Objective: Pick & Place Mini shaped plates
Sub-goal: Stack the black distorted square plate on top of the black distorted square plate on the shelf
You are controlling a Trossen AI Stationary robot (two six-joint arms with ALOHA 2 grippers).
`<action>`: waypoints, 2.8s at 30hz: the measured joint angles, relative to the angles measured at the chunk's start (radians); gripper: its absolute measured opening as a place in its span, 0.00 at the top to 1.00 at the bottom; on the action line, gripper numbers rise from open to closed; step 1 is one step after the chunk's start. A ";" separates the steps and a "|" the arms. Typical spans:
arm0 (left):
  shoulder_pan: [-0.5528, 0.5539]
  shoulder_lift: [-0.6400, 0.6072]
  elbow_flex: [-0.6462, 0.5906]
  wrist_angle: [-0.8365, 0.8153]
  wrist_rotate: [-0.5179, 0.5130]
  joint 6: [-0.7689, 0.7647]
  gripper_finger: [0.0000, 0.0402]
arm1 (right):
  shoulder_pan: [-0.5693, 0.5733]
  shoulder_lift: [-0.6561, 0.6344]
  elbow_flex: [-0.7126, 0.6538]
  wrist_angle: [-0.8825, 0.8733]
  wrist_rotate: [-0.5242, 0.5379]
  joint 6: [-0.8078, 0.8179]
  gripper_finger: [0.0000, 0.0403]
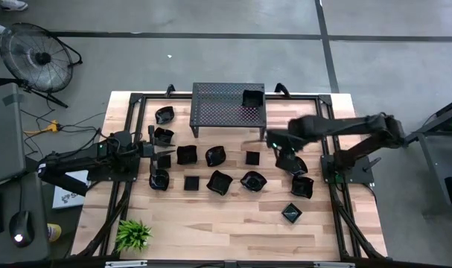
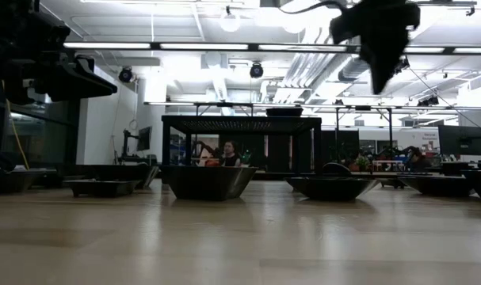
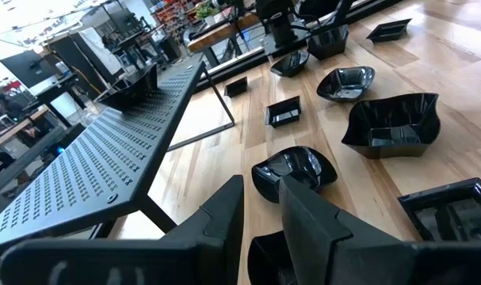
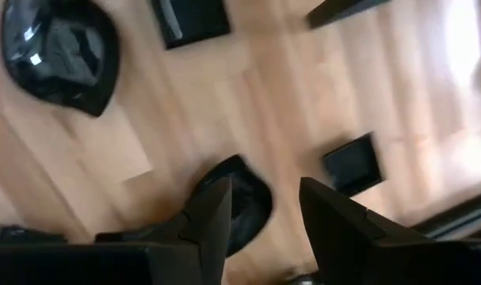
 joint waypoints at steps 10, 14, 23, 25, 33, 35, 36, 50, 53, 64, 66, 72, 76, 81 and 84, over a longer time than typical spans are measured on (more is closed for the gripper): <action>0.000 0.000 0.000 0.000 0.000 0.000 0.80 | 0.295 -0.091 -0.218 0.135 -0.062 0.302 0.64; 0.000 0.000 0.000 0.000 0.000 0.000 0.80 | 0.400 -0.081 -0.271 0.186 -0.078 0.425 0.64; 0.000 0.000 0.000 0.000 0.000 0.000 0.80 | 0.574 -0.077 -0.294 0.240 -0.071 0.656 0.64; 0.000 0.000 0.000 0.000 0.000 0.000 0.80 | 0.609 -0.071 -0.294 0.265 -0.055 0.692 0.64; 0.000 0.000 0.000 0.000 0.000 0.000 0.80 | 0.720 0.000 -0.294 0.297 -0.045 0.832 0.64; 0.000 0.000 0.000 0.000 0.000 0.000 0.80 | 0.740 0.023 -0.294 0.297 -0.044 0.861 0.64; 0.000 0.000 0.000 0.000 0.000 0.000 0.80 | 0.748 0.034 -0.294 0.297 -0.045 0.875 0.64; 0.000 0.000 0.000 0.000 0.000 0.000 0.80 | 0.812 0.158 -0.294 0.219 -0.023 0.933 0.64; 0.000 0.000 0.000 0.000 0.000 0.000 0.80 | 0.812 0.164 -0.294 0.199 -0.006 0.936 0.64; 0.000 0.000 0.000 0.000 0.000 0.000 0.80 | 0.840 0.164 -0.294 0.176 0.140 0.866 0.65; 0.000 0.000 0.000 0.000 0.000 0.000 0.80 | 0.848 0.165 -0.294 0.176 0.141 0.860 0.65; 0.000 0.000 0.000 0.000 0.000 0.000 0.80 | 0.865 0.164 -0.341 0.233 0.131 0.860 0.65; 0.000 0.000 0.000 0.000 0.000 0.000 0.80 | 0.864 0.165 -0.379 0.254 0.085 0.881 0.65; 0.000 0.000 0.000 0.000 0.000 0.000 0.80 | 0.864 0.165 -0.385 0.263 0.084 0.882 0.65; 0.000 0.000 0.000 0.000 0.000 0.000 0.80 | 0.864 0.165 -0.386 0.263 0.100 0.878 0.65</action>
